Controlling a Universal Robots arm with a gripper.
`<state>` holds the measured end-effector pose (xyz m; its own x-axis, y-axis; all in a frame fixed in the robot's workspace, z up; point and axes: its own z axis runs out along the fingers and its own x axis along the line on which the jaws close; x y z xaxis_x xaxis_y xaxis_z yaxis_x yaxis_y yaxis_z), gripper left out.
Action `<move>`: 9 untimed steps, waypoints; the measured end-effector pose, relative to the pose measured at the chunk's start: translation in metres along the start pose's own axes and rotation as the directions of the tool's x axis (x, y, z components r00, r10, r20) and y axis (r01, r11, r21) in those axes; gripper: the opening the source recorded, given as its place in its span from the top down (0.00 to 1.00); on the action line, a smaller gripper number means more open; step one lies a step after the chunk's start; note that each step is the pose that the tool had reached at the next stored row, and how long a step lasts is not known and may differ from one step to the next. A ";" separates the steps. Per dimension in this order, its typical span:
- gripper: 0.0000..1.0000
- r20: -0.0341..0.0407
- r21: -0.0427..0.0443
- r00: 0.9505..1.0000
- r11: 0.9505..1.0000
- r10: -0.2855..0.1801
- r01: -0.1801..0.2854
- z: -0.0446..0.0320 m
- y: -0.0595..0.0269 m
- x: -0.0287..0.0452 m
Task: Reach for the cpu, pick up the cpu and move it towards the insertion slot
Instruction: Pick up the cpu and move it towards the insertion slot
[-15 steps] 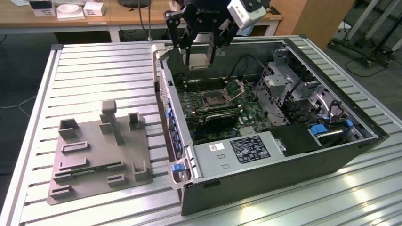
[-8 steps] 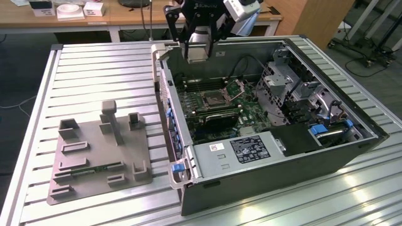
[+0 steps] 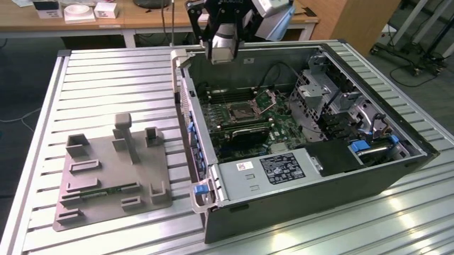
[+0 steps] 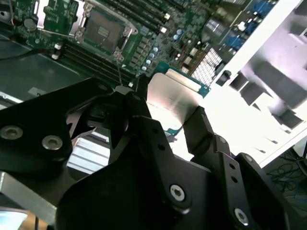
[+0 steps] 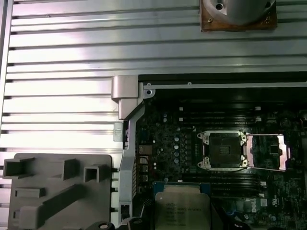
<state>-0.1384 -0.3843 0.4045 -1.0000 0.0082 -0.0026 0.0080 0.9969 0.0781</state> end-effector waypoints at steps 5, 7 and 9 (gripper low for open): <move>0.46 0.000 0.000 1.000 1.000 0.000 0.000 0.0018 0.0136 -0.0048; 0.46 0.000 0.000 1.000 1.000 0.000 0.000 0.0025 0.0186 -0.0076; 0.46 0.000 0.000 1.000 1.000 0.000 0.000 0.0031 0.0231 -0.0109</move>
<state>-0.1274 -0.3611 0.4033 -1.0000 0.0081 -0.0026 0.0079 0.9969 0.0783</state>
